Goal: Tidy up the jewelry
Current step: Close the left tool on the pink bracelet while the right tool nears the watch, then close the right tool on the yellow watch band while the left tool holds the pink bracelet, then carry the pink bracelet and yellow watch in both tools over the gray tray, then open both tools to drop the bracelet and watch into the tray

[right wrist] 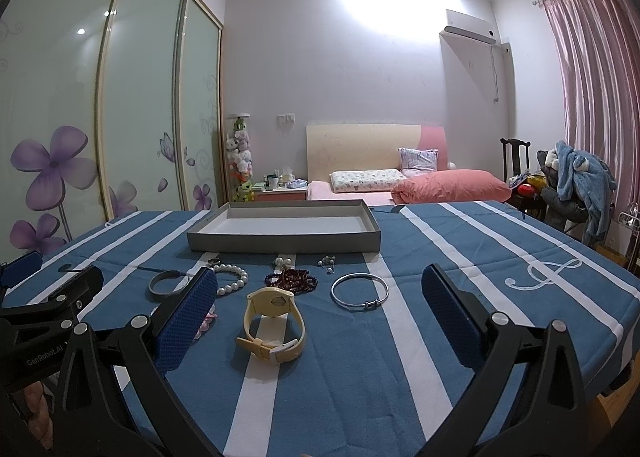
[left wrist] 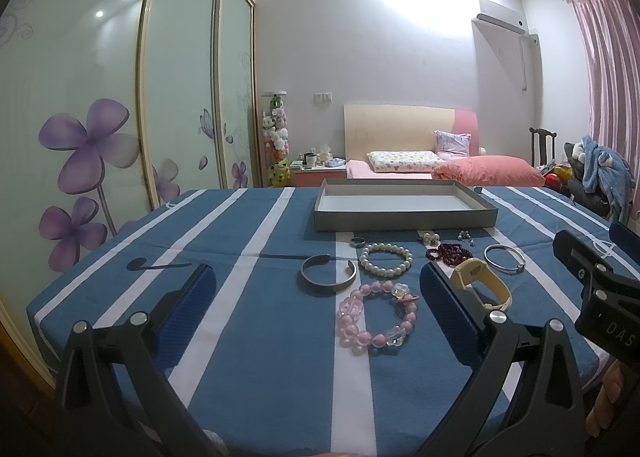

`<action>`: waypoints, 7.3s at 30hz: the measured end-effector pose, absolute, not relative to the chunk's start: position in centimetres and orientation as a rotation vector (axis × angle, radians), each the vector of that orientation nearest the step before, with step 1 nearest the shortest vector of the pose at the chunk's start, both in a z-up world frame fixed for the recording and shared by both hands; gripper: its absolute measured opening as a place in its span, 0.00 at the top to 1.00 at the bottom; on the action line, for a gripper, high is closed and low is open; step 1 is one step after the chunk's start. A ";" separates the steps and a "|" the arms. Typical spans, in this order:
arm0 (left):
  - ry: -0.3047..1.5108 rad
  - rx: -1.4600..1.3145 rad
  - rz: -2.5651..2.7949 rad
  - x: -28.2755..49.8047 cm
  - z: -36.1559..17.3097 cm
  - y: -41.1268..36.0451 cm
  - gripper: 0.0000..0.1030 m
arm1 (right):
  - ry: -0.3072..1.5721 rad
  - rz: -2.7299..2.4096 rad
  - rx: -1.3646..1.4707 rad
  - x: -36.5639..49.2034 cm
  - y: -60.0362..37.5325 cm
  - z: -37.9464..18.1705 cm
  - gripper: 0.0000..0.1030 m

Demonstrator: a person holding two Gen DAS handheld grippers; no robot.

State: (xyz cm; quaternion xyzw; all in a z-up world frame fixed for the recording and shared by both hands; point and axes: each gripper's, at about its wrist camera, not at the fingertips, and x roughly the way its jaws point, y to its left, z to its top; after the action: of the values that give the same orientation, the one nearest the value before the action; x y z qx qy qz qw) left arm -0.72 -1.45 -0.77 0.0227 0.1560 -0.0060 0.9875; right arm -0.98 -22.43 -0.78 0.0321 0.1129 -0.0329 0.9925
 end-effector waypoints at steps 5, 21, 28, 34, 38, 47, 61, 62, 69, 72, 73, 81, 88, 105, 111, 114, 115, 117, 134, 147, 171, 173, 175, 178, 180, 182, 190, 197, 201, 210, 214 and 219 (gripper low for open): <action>0.342 0.043 -0.023 0.6 -2.4 -2.1 0.04 | 0.243 -0.068 0.067 -0.8 -22.1 -1.3 0.02; 0.637 0.087 -0.082 8.5 -4.8 -2.7 0.21 | 0.309 -0.088 0.105 1.5 -23.8 -2.8 0.02; 0.730 0.099 -0.096 10.5 -6.2 -2.6 0.41 | 0.330 -0.089 0.119 2.1 -24.0 -3.2 0.02; 0.781 0.081 -0.113 11.2 -6.8 -2.4 0.51 | 0.339 -0.087 0.118 2.2 -23.9 -3.2 0.02; 0.791 0.078 -0.123 11.4 -6.7 -2.5 0.64 | 0.340 -0.085 0.116 2.3 -23.8 -3.3 0.02; 0.768 0.046 -0.154 11.2 -6.2 -1.7 0.78 | 0.369 -0.065 0.098 3.0 -23.3 -3.4 0.02; 0.612 -0.008 -0.156 9.7 -2.3 1.0 0.78 | 0.579 0.045 0.058 6.6 -20.9 -4.2 0.14; 0.607 -0.008 -0.157 9.6 -2.2 1.1 0.78 | 0.599 0.048 0.053 6.9 -20.7 -4.3 0.14; 0.591 -0.014 -0.155 9.3 -1.8 1.7 0.78 | 0.663 0.048 0.011 8.0 -19.8 -4.3 0.14; 0.589 -0.015 -0.151 9.3 -1.8 1.9 0.78 | 0.685 0.044 -0.011 8.5 -19.5 -4.4 0.14; 0.588 -0.014 -0.151 9.3 -1.8 1.9 0.78 | 0.695 0.042 -0.018 8.6 -19.3 -4.5 0.14; 0.589 -0.015 -0.150 9.3 -1.8 2.0 0.78 | 0.731 0.031 -0.034 9.4 -18.9 -4.6 0.14; 0.593 -0.016 -0.144 9.6 -1.8 2.4 0.78 | 0.771 0.049 -0.036 10.0 -18.9 -5.0 0.40; 0.596 -0.011 -0.145 9.7 -1.8 2.3 0.78 | 0.763 0.076 0.002 9.3 -19.6 -5.2 0.59; 0.587 -0.011 -0.159 9.6 -1.4 1.9 0.78 | 0.740 0.091 0.019 9.0 -20.0 -4.9 0.61; 0.577 -0.011 -0.170 9.5 -1.1 1.5 0.78 | 0.723 0.093 0.019 8.8 -20.1 -4.5 0.61; 0.575 -0.011 -0.172 9.4 -1.0 1.4 0.78 | 0.716 0.093 0.020 8.7 -20.2 -4.4 0.61; 0.567 -0.013 -0.178 9.3 -0.9 1.3 0.78 | 0.705 0.094 0.023 8.7 -20.4 -4.2 0.61; 0.483 -0.011 -0.209 9.1 1.5 0.4 0.78 | 0.589 0.083 0.007 9.0 -21.5 -1.1 0.61; 0.393 0.034 -0.194 11.1 4.6 -0.7 0.78 | 0.464 0.026 -0.011 11.2 -22.4 2.4 0.61; 0.414 -0.013 -0.235 21.7 6.1 -3.4 0.78 | 0.308 -0.064 -0.020 18.7 -25.0 4.6 0.60; 0.422 -0.013 -0.232 23.0 6.1 -3.7 0.78 | 0.314 -0.067 -0.018 19.4 -25.4 4.3 0.60; 0.427 -0.014 -0.227 24.1 5.9 -3.9 0.78 | 0.315 -0.070 -0.020 19.9 -25.6 4.1 0.60; 0.438 -0.005 -0.225 25.8 5.4 -4.5 0.78 | 0.319 -0.071 -0.021 20.8 -25.8 3.8 0.60; 0.446 0.003 -0.223 26.9 5.0 -4.9 0.78 | 0.326 -0.068 -0.016 21.4 -25.9 3.5 0.60; 0.453 0.008 -0.220 27.6 4.6 -5.1 0.78 | 0.334 -0.073 -0.014 22.2 -26.0 3.3 0.60; 0.498 0.029 -0.217 30.5 2.3 -6.3 0.78 | 0.408 -0.058 -0.025 25.1 -25.8 1.5 0.60; 0.565 0.025 -0.222 32.7 -0.1 -6.6 0.77 | 0.532 -0.041 -0.004 27.1 -25.8 -0.8 0.60; 0.591 0.018 -0.227 33.5 -0.9 -6.8 0.77 | 0.571 -0.032 0.014 27.6 -26.0 -0.9 0.60; 0.636 -0.013 -0.231 35.0 -2.0 -6.4 0.73 | 0.650 -0.004 0.024 29.1 -25.6 -1.5 0.53; 0.628 -0.015 -0.221 34.9 -1.9 -6.2 0.61 | 0.618 -0.005 0.027 28.8 -25.9 -1.2 0.38; 0.620 -0.022 -0.217 34.6 -1.6 -6.0 0.59 | 0.600 0.004 0.027 28.7 -25.9 -0.8 0.37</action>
State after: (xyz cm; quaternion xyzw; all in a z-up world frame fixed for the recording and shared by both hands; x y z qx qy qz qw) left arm 34.61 -5.98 -1.61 -0.0109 0.3045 -0.1063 0.9465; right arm 28.69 -25.93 -0.79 0.0132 0.2953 0.0019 0.9553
